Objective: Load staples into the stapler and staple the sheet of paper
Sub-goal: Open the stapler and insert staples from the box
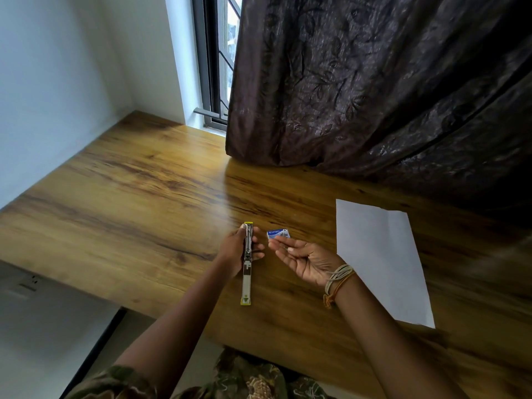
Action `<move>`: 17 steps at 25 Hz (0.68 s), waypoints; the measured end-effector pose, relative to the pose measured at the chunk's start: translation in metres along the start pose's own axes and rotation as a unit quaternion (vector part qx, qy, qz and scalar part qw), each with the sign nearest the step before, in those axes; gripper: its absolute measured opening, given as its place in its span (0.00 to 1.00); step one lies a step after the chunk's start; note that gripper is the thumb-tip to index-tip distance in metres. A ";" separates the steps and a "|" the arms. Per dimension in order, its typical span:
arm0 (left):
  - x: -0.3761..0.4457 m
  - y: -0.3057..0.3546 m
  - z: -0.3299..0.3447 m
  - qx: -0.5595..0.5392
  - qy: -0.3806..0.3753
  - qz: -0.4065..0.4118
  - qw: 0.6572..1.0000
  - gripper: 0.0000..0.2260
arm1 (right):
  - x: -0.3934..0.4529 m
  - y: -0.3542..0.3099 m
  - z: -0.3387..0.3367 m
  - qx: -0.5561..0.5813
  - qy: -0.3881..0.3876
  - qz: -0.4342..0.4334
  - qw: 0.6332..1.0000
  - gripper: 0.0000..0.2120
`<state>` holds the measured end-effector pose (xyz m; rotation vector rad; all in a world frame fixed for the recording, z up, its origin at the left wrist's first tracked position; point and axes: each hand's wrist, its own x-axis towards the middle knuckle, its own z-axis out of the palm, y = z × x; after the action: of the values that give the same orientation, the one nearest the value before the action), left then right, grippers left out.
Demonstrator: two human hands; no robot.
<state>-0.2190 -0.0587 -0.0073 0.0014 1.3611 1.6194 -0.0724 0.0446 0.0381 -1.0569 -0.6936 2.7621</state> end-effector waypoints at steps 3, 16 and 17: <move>0.006 0.001 0.003 0.023 0.016 -0.003 1.000 0.18 | 0.009 -0.004 -0.002 0.008 0.031 -0.015 0.999 0.18; 0.012 0.005 0.006 -0.011 0.018 -0.040 0.999 0.18 | 0.068 -0.061 0.012 -0.106 0.158 -0.079 0.978 0.19; 0.012 0.005 0.007 -0.011 0.019 -0.044 0.999 0.18 | 0.071 -0.063 0.012 -0.122 0.167 -0.080 0.975 0.19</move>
<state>-0.2248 -0.0452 -0.0076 -0.1012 1.3545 1.5682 -0.1381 0.1143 0.0309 -1.3979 -1.0299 2.3257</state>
